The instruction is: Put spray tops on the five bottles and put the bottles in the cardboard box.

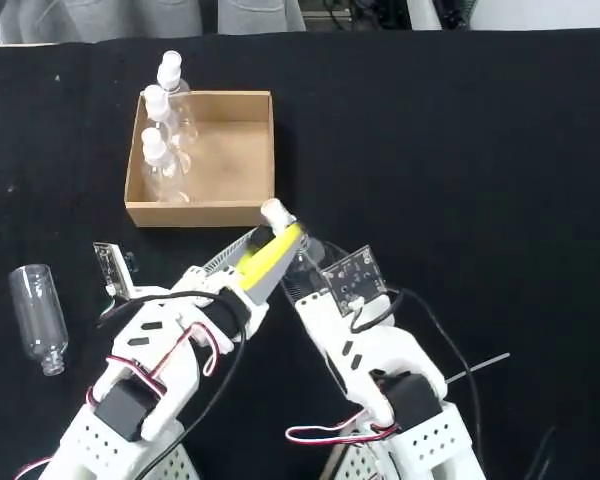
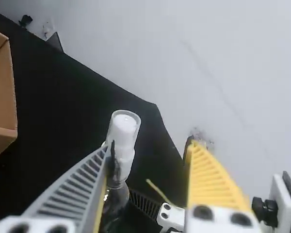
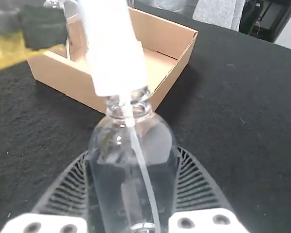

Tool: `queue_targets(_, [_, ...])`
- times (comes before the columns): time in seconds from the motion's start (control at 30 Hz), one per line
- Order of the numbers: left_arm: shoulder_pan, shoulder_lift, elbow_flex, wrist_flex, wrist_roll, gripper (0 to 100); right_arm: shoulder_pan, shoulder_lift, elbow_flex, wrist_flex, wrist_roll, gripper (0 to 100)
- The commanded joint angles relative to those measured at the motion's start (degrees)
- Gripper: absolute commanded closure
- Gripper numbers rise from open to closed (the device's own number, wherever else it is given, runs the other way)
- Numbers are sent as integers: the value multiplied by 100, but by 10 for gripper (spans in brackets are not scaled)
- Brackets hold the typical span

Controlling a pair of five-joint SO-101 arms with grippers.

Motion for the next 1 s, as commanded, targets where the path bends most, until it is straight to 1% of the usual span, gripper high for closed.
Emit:
queue_targets(0.0, [-110, -70, -391, -18, -62, 784, 141, -593, -40, 9, 53, 966])
queue_targets(0.13, [-382, -70, -479, -18, -44, 784, 141, -593, -40, 9, 53, 966])
queue_targets(0.33, [-479, -79, -505, -18, -44, 784, 158, -593, -66, 176, 53, 966])
queue_targets(0.97, [-1543, -88, -585, -18, -70, 784, 193, -593, -101, 123, 18, 962])
